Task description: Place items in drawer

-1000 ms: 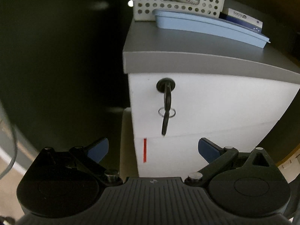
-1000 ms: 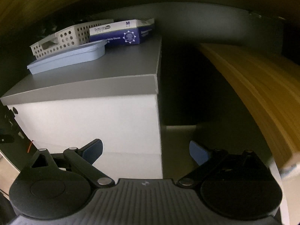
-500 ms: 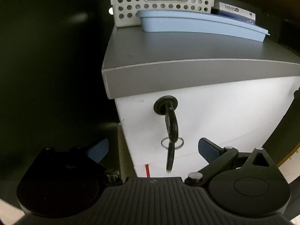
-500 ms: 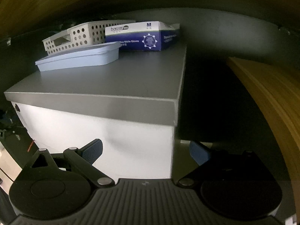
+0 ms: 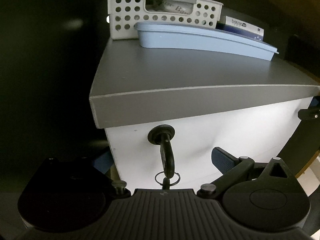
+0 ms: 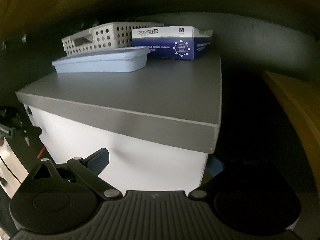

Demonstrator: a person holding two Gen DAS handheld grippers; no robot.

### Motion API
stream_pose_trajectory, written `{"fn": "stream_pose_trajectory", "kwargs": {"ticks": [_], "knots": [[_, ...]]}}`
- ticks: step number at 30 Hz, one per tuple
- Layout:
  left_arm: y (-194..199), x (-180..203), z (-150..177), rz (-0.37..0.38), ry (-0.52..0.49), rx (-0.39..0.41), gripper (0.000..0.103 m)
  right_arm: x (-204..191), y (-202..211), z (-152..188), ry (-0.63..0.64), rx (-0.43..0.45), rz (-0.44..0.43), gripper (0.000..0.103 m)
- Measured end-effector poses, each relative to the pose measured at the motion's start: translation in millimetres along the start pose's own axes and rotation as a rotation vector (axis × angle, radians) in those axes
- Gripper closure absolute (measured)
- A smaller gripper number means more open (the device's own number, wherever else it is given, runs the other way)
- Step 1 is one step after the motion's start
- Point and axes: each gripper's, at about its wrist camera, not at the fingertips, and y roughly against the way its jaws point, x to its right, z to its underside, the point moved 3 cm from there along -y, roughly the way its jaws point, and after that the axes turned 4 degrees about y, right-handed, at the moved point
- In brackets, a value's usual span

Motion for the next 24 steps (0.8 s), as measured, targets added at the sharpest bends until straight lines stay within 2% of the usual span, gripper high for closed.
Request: {"fn": "stream_pose_trajectory", "kwargs": {"ticks": [14, 24], "knots": [[11.0, -2.1, 4.4, 0.003, 0.054, 0.029, 0.000, 1.7, 4.2, -0.6, -0.078, 0.016, 0.011, 0.000], [13.8, -3.2, 5.1, 0.001, 0.074, 0.035, 0.001, 0.5, 12.8, 0.9, -0.062, 0.000, -0.009, 0.000]]}}
